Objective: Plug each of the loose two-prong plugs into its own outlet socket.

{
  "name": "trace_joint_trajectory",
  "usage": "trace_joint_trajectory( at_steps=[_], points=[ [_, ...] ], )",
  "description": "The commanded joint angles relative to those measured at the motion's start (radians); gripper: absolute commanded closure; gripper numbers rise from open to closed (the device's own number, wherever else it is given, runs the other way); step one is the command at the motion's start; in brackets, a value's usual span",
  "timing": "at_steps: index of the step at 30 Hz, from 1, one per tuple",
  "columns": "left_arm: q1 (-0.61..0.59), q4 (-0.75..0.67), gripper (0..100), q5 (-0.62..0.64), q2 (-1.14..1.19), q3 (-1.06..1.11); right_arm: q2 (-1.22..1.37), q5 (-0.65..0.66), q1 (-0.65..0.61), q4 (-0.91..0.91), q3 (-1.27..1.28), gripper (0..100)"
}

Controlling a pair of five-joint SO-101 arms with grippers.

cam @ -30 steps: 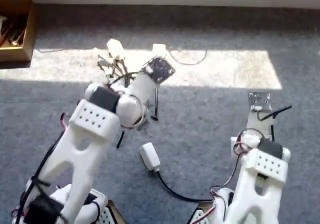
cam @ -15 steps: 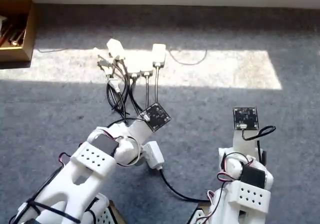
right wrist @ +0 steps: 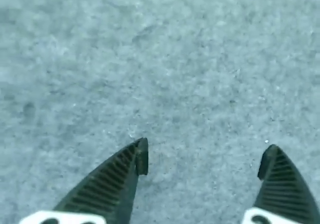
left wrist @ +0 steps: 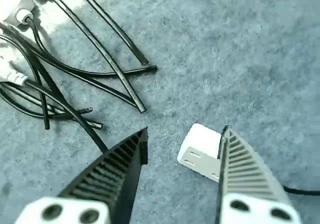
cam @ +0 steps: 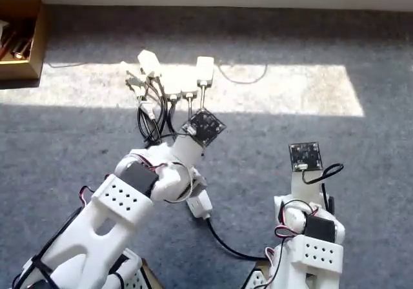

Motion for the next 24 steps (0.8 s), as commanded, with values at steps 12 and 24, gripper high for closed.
trace_joint_trajectory(
  at_steps=[12, 24],
  points=[
    [0.202, -0.129, 76, 0.476, -0.004, 0.194, -0.008, -0.009, -0.012, -0.019, -0.004, 65.6],
    [0.059, -0.127, 76, 0.582, 0.001, 0.231, -0.008, -0.009, -0.061, -0.021, 0.008, 65.6]
  ],
)
